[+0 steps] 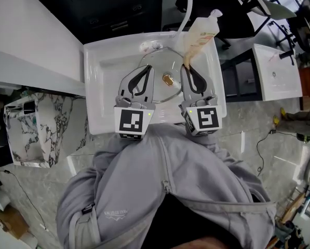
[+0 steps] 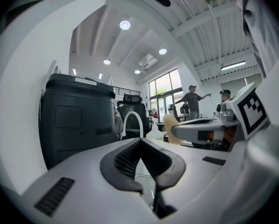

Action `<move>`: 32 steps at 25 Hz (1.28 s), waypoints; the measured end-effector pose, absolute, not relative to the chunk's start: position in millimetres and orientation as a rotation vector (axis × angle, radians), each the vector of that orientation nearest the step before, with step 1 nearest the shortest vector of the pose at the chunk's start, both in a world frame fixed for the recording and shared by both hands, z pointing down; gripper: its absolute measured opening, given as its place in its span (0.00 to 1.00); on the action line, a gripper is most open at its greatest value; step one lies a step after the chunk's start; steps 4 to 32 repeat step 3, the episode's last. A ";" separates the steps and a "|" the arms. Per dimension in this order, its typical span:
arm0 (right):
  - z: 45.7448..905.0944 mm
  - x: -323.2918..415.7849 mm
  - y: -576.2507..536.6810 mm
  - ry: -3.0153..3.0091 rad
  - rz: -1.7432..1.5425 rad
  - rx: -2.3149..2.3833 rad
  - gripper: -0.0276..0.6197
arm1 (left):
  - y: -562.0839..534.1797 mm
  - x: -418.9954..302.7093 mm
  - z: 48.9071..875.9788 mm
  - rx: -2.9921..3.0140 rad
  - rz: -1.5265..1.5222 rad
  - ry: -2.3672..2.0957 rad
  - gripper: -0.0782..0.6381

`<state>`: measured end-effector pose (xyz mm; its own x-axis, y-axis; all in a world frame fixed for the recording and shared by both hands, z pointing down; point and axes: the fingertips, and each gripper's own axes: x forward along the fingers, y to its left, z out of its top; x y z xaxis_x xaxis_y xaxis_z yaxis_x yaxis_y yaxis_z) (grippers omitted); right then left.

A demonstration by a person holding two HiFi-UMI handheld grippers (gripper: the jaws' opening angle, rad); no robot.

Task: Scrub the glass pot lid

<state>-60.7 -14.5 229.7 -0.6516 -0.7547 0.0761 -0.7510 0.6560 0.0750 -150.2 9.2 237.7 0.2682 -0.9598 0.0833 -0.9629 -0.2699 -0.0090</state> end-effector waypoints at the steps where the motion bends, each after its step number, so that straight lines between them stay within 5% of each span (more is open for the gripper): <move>1: 230.7 -62.3 -14.8 -2.766 -0.054 1.261 0.09 | 8.8 -152.5 239.8 2.463 0.120 -1.869 0.12; 32: 232.8 -65.8 -15.7 -2.766 -0.052 1.261 0.09 | 7.6 -157.5 243.4 2.450 0.134 -1.866 0.12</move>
